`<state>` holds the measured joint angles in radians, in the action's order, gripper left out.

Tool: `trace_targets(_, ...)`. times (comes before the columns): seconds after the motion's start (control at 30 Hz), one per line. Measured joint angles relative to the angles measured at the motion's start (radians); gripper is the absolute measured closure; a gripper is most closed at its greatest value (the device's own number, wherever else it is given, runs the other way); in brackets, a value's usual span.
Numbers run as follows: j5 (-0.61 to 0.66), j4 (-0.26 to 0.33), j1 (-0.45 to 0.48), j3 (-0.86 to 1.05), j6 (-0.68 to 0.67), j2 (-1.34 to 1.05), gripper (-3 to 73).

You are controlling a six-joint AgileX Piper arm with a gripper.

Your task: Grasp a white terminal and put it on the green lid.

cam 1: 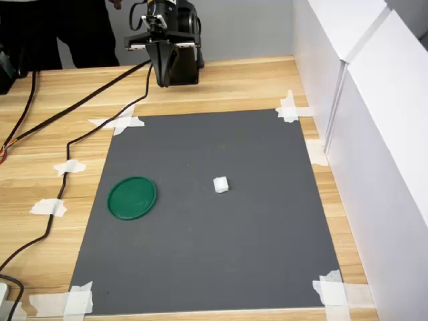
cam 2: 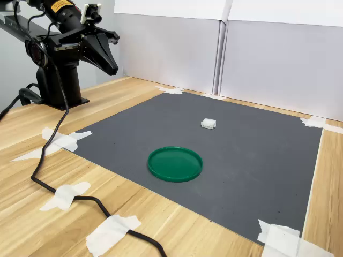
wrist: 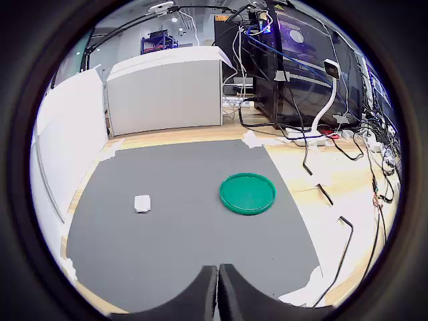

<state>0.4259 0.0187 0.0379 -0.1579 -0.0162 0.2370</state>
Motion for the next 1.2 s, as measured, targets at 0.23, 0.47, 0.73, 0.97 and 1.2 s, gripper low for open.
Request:
trace_targets(0.23,0.0,0.0,0.0,0.0,0.0,0.0,71.1)
trace_targets(0.47,0.0,0.0,0.0,0.0,0.0,0.0,71.1)
trace_targets(0.73,0.0,0.0,0.0,0.0,0.0,0.0,71.1)
trace_targets(0.97,0.0,0.0,0.0,0.0,0.0,0.0,71.1)
trace_targets(1.2,-0.006,0.035,0.0,0.0,0.0,0.0,71.1)
